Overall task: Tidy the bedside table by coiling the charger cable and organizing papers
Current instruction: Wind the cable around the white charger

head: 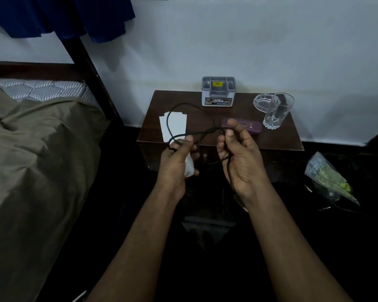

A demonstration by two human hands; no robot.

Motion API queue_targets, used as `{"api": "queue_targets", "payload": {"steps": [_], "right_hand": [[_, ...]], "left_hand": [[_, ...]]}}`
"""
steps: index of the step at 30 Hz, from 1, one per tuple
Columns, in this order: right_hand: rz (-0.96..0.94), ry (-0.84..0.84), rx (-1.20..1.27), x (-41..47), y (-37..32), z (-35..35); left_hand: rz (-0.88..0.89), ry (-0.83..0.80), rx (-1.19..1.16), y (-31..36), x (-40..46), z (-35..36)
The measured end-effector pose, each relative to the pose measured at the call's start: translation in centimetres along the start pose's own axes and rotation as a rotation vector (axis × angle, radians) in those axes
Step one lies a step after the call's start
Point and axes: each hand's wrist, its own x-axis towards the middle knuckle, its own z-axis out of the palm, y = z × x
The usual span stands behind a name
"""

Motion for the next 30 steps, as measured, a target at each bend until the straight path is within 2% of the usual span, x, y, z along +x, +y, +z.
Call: {"api": "queue_targets", "payload": {"steps": [3, 7, 9, 11, 13, 17, 19, 22, 24, 27, 30], "right_hand": [[0.060, -0.020, 0.027, 0.0, -0.2, -0.1], [0.101, -0.074, 0.090, 0.1, -0.3, 0.0], [0.036, -0.056, -0.084, 0.1, -0.2, -0.3], [-0.068, -0.023, -0.423, -0.1, 0.1, -0.7], [-0.142, -0.024, -0.638, -0.2, 0.6, -0.8], [-0.219, -0.098, -0.833, -0.3, 1.6, -0.6], [-0.293, -0.141, -0.940, -0.3, 1.9, -0.8], [-0.295, -0.169, -0.955, -0.2, 1.9, -0.8], [-0.300, -0.205, -0.974, -0.3, 1.7, -0.7], [-0.416, -0.329, -1.098, -0.5, 1.6, -0.9], [-0.448, -0.345, -1.153, -0.5, 1.7, -1.0]], "left_hand": [[0.038, 0.085, -0.041, 0.1, 0.1, -0.4], [0.068, 0.092, -0.038, 0.3, 0.2, -0.3], [0.086, 0.100, 0.004, 0.4, 0.1, -0.4], [0.159, 0.107, 0.106, 0.4, 0.2, -0.6], [0.214, 0.101, 0.193, 0.6, 0.1, -0.7], [0.203, 0.075, 0.231, 0.6, 0.0, -0.5], [0.275, 0.040, 0.289, 0.3, -0.2, -0.3], [0.364, -0.010, 0.439, 0.1, -0.5, -0.2], [0.397, 0.013, 0.544, 0.0, -0.3, -0.4], [0.454, 0.039, 0.674, 0.1, -0.5, -0.5], [0.410, -0.038, 0.560, 0.2, -0.8, -0.4]]}}
